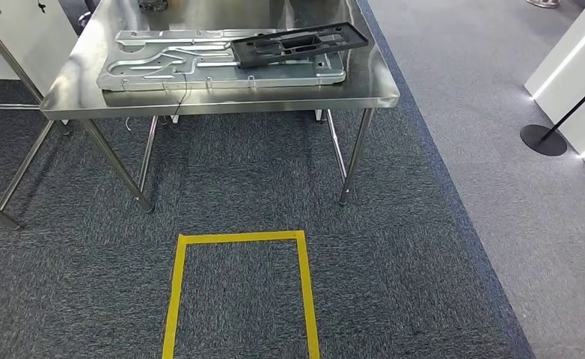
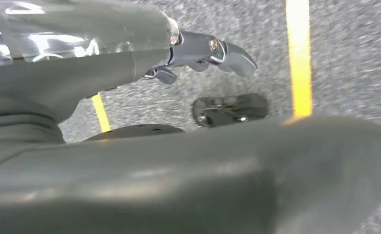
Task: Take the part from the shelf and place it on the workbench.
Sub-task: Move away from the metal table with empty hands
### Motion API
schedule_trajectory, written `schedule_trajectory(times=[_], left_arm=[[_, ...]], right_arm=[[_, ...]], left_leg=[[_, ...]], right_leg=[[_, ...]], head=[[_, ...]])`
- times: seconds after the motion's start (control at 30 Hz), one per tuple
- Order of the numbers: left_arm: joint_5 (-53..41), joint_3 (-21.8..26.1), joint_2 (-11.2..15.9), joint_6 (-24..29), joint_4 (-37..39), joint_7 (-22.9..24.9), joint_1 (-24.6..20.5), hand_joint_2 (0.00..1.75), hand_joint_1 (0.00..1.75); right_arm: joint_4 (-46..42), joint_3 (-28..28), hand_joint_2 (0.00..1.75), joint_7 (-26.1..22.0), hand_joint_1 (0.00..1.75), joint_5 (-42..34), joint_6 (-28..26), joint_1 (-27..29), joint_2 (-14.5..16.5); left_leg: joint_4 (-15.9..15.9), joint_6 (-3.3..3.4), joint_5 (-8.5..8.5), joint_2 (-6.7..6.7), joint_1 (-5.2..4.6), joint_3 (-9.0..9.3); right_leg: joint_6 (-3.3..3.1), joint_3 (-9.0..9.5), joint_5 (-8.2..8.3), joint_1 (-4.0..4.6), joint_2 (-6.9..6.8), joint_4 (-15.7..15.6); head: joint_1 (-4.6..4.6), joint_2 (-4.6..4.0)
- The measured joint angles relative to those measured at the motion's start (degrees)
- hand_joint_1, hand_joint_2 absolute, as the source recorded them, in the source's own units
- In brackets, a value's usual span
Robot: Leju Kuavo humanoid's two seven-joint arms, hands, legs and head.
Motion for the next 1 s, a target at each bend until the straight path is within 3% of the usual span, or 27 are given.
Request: schedule_trajectory(times=[0.03,0.07,0.13,0.2,0.27,0.33,0.37,0.4,0.47,0.5,0.53,0.6,0.63,0.67,0.73,0.77,0.83,0.87,0.93,1.0], left_arm=[[0.0,0.0,0.0,0.0,0.0,0.3,0.0,0.0,0.0],[0.0,0.0,0.0,0.0,0.0,0.5,0.1,0.0,0.0],[-0.1,0.0,0.0,0.0,0.0,0.8,0.1,0.0,0.0],[-0.2,0.0,0.0,0.0,0.0,1.1,0.0,0.0,0.0],[-0.3,-0.1,0.0,0.0,0.0,1.3,0.0,0.0,0.0],[-0.3,-0.2,0.1,0.0,0.0,1.4,0.0,0.0,0.0],[-0.4,-0.3,0.1,0.0,0.0,1.5,0.1,0.0,0.0],[-0.5,-0.4,0.2,0.1,0.0,1.6,0.2,0.44,0.0],[-0.7,-0.7,0.2,0.5,0.0,1.9,0.2,1.31,0.0],[-0.8,-0.8,0.2,0.7,0.0,2.1,0.2,1.75,0.0],[-0.9,-0.9,0.2,0.9,0.0,2.3,0.2,1.75,0.0],[-1.1,-1.2,0.2,1.3,0.0,2.5,0.3,1.75,0.0],[-1.3,-1.3,0.2,1.7,0.0,2.7,0.2,1.75,0.0],[-1.5,-1.4,0.2,2.2,0.0,2.9,0.1,1.75,0.0],[-1.8,-1.6,0.2,3.2,0.0,3.8,-0.2,1.75,0.0],[-2.0,-1.7,0.2,3.5,0.0,4.3,-0.3,1.75,0.0],[-2.1,-2.1,0.2,3.8,0.0,5.4,-0.2,1.75,0.0],[-2.1,-2.2,0.2,3.9,0.0,5.9,-0.2,1.75,0.0],[-2.1,-2.4,0.2,3.8,0.0,6.6,-0.1,1.75,0.0],[-2.7,-2.0,0.1,3.6,-0.1,7.2,0.0,1.75,0.0]], right_arm=[[0.0,0.1,1.75,0.9,0.0,0.1,0.6,0.0,0.1],[0.0,0.2,1.75,1.7,0.0,0.2,1.0,0.0,0.2],[0.1,0.3,0.87,3.0,0.0,0.3,1.6,-0.1,0.4],[0.1,0.5,0.0,3.7,0.0,0.5,1.9,-0.3,0.4],[0.1,0.7,0.87,4.0,0.0,0.8,2.0,-0.3,0.5],[0.1,1.0,1.75,4.2,0.0,1.1,2.0,-0.3,0.7],[0.1,1.1,1.75,4.3,0.0,1.2,2.0,-0.4,0.8],[0.1,1.2,1.75,4.3,0.0,1.3,2.0,-0.4,0.9],[0.2,1.4,0.87,4.5,0.0,1.4,2.0,-0.4,1.0],[0.2,1.5,0.44,4.6,0.0,1.4,2.0,-0.3,1.0],[0.2,1.6,0.0,4.6,0.0,1.4,2.1,-0.3,1.0],[0.2,1.7,0.87,4.7,0.0,1.4,2.1,-0.3,1.1],[0.2,1.7,1.31,4.7,0.0,1.4,2.1,-0.3,1.2],[0.2,1.7,1.75,4.8,0.0,1.4,2.1,-0.3,1.3],[0.2,1.8,1.75,5.1,0.0,1.6,2.0,-0.3,1.4],[0.2,1.8,1.75,5.3,0.0,1.7,2.0,-0.3,1.5],[0.2,2.0,1.75,5.6,0.0,2.1,1.9,-0.3,1.5],[0.2,2.0,1.75,5.7,0.0,2.3,1.8,-0.3,1.5],[0.2,2.2,1.75,6.1,0.0,2.5,1.7,-0.2,1.5],[0.2,2.8,1.75,6.2,0.0,2.3,1.8,0.1,1.6]], left_leg=[[0.1,-0.06,0.49,0.01,-0.03,-0.73],[0.3,-0.15,0.94,0.01,-0.04,-1.44],[0.7,-0.46,1.75,-0.02,-0.04,-2.68],[1.0,-1.02,2.51,-0.03,-0.14,-3.43],[0.9,-1.74,3.41,0.02,-0.17,-3.66],[0.9,-2.44,3.73,-0.07,-0.14,-3.87],[1.8,-2.71,2.53,-0.15,-0.11,-4.29],[3.7,-2.93,0.33,-0.23,-0.08,-4.99],[10.4,-3.17,-5.38,-0.29,0.06,-6.88],[14.0,-3.25,-6.96,-0.28,0.07,-7.61],[16.5,-3.27,-7.06,-0.28,0.08,-7.81],[16.4,-3.04,-4.12,-0.28,0.07,-5.8],[13.2,-2.76,-2.62,-0.28,0.05,-3.19],[8.8,-2.4,-2.23,-0.28,-0.06,0.12],[0.9,-1.86,-3.47,-0.26,-0.3,5.23],[-0.9,-1.69,-4.18,-0.25,-0.44,6.2],[-1.7,-1.21,-3.96,-0.16,-0.42,6.03],[-1.8,-0.86,-3.58,-0.09,-0.35,5.85],[-2.0,-0.26,-2.74,0.08,-0.2,5.18],[-2.0,-0.06,-2.19,0.13,-0.3,4.31]], right_leg=[[0.05,0.29,0.05,-0.01,0.0,1.3],[0.02,1.58,1.22,-0.01,0.0,0.5],[-0.25,6.79,4.35,0.0,0.0,-6.3],[-0.8,11.61,5.05,0.26,0.06,-13.9],[-1.51,12.84,4.74,0.62,0.14,-16.6],[-2.42,12.13,5.73,0.52,0.05,-16.8],[-2.97,11.62,6.31,0.41,-0.03,-17.0],[-3.4,10.98,6.97,0.31,-0.11,-17.2],[-3.87,9.49,8.06,0.43,-0.19,-17.1],[-3.88,8.72,8.61,0.53,-0.23,-17.0],[-3.88,7.93,9.13,0.62,-0.29,-16.9],[-3.78,6.33,10.08,0.78,-0.36,-16.5],[-3.67,5.61,10.5,0.85,-0.35,-16.2],[-3.52,5.03,10.8,0.97,-0.34,-15.9],[-3.01,4.31,11.32,1.12,-0.38,-15.2],[-2.68,4.13,11.58,1.12,-0.41,-15.0],[-1.98,3.96,11.99,0.97,-0.4,-14.8],[-1.67,3.61,11.41,0.89,-0.31,-14.2],[-1.08,1.56,7.84,0.57,-0.09,-9.3],[-0.59,-1.4,3.38,0.26,-0.01,-1.5]], head=[[0.0,0.0],[0.0,0.0],[0.0,0.0],[0.0,-0.01],[-0.01,0.0],[-0.01,0.0],[0.0,-0.01],[0.0,-0.01],[-0.01,-0.01],[-0.01,-0.01],[-0.01,-0.01],[-0.01,0.0],[-0.01,0.0],[-0.02,0.0],[-0.01,0.0],[-0.01,0.01],[-0.01,0.0],[-0.01,0.0],[0.0,-0.01],[0.0,-0.01]])
